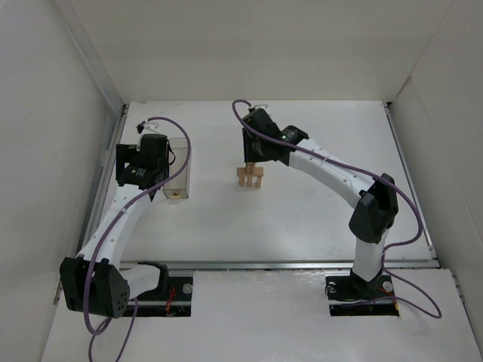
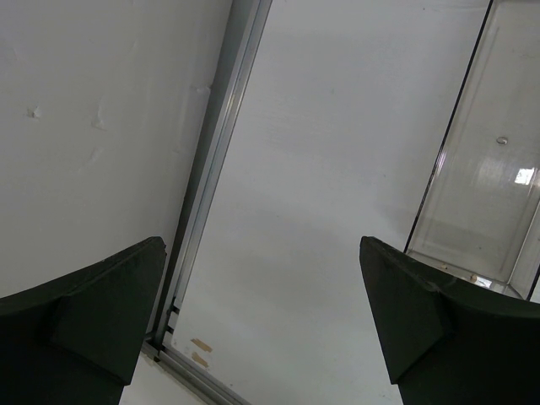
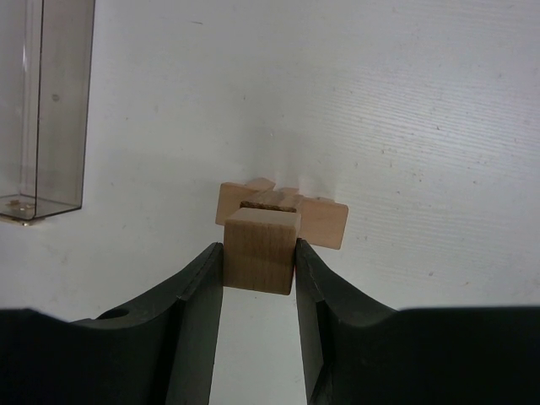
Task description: Build the wood block tower
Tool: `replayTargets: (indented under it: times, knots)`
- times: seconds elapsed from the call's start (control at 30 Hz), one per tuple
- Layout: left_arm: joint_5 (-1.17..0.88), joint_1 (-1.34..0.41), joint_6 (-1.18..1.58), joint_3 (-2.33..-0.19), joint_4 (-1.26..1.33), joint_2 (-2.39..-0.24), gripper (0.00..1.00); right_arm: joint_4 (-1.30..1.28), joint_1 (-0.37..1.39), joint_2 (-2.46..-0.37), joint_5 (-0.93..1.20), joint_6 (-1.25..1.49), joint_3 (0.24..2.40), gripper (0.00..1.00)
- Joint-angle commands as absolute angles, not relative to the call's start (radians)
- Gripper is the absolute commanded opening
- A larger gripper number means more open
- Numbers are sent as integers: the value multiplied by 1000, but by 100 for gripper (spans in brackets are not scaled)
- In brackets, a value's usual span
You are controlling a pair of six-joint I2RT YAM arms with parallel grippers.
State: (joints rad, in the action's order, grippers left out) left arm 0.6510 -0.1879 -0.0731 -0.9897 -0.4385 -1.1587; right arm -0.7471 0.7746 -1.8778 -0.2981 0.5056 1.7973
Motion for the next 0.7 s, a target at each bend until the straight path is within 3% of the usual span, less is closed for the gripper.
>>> replayTargets:
  times: [0.0, 0.67]
  knots:
    - [657, -184, -63, -1026, -430, -1155, 99, -703, 779, -1825, -298, 509, 1789, 0]
    - [657, -175, -63, -1026, -430, -1146, 99, -693, 779, -1825, -279, 509, 1807, 0]
